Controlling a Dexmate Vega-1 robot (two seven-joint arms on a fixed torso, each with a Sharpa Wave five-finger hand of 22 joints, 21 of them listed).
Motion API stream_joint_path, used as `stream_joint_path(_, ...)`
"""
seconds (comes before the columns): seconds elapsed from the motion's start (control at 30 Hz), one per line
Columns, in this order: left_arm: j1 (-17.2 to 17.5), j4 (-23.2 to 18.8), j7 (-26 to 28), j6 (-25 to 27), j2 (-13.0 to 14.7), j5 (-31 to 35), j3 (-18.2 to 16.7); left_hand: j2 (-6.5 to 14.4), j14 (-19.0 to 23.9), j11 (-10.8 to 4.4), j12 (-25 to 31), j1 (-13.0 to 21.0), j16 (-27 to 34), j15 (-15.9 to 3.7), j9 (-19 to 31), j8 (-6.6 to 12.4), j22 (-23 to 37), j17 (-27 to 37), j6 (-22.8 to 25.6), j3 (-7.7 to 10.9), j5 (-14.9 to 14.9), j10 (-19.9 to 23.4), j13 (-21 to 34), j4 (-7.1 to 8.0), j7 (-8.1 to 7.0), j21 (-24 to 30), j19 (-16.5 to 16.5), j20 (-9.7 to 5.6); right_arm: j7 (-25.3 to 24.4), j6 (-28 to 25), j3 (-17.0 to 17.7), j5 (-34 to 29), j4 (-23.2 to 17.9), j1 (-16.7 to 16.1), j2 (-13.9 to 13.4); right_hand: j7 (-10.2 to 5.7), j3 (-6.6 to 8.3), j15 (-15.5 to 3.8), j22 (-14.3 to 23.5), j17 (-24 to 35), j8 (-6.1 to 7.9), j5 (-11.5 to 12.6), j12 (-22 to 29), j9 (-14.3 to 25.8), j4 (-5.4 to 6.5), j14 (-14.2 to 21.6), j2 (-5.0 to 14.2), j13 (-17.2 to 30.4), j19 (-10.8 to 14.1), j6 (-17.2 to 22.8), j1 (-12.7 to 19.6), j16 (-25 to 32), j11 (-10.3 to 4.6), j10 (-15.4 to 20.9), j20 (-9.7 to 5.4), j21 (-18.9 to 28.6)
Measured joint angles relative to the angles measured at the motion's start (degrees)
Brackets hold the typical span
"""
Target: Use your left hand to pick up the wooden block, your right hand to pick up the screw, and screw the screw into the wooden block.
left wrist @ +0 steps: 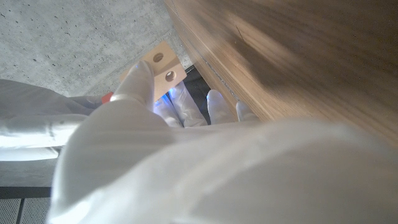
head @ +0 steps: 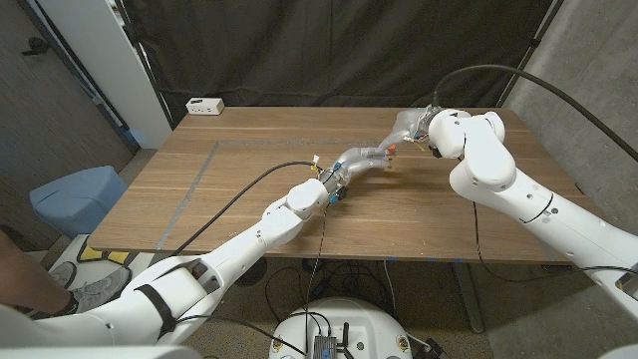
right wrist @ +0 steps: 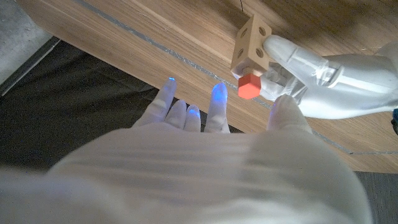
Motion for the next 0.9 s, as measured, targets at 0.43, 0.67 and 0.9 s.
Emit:
stream_joint_path(0.43, -0.3, 0.4, -0.4, -0.1, -0.1, -0.1, 0.0, 0.0, 0.0, 0.01, 0.0, 0.0, 0.0, 0.00, 0.0, 0.00, 0.0, 0.0, 0.0, -0.01, 0.0, 0.0, 0.0, -0.01, 0.00, 0.0, 0.0, 0.00, 1.8, 1.7, -0.7, 0.9, -0.6, 1.6, -1.2, -2.75, 1.79, -0.32, 0.0, 0.0, -1.33, -0.4, 0.0, 0.2, -2.12, -1.5, -0.83, 0.0, -0.2, -2.7, 5.7, 0.0, -1.35, -3.2, 0.20, 0.0)
stream_joint_path(0.67, -0.4, 0.7, -0.5, -0.1, -0.1, -0.3, 0.0, 0.0, 0.0, 0.03, -0.1, 0.0, 0.0, 0.00, 0.0, 0.00, 0.0, 0.0, 0.0, -0.07, 0.0, 0.0, 0.0, -0.07, 0.00, 0.0, 0.0, 0.00, 2.5, 2.5, -1.3, 0.0, -0.3, 2.3, -1.2, -3.51, 2.51, -0.73, 0.0, 0.0, -1.33, -0.4, 0.0, 0.3, -2.84, -1.9, -1.09, 0.0, -0.2, -2.0, 8.5, 0.3, -1.84, -3.7, 0.20, 0.0)
stream_joint_path(0.9, -0.6, 1.1, -0.9, -0.1, -0.2, -0.5, 0.0, 0.0, 0.0, 0.04, -0.2, 0.0, 0.0, 0.00, 0.0, 0.00, 0.0, 0.0, 0.0, -0.08, 0.0, 0.0, 0.0, -0.08, 0.00, 0.0, 0.0, 0.00, 2.6, 3.4, -1.7, -1.8, 0.2, 2.5, -1.0, -5.24, 3.87, -1.87, 0.0, -0.3, -0.56, -0.4, 0.3, 0.4, -2.89, -1.4, -1.82, 0.0, 0.2, -0.2, 12.7, 0.3, -3.02, -3.1, -0.21, 0.0)
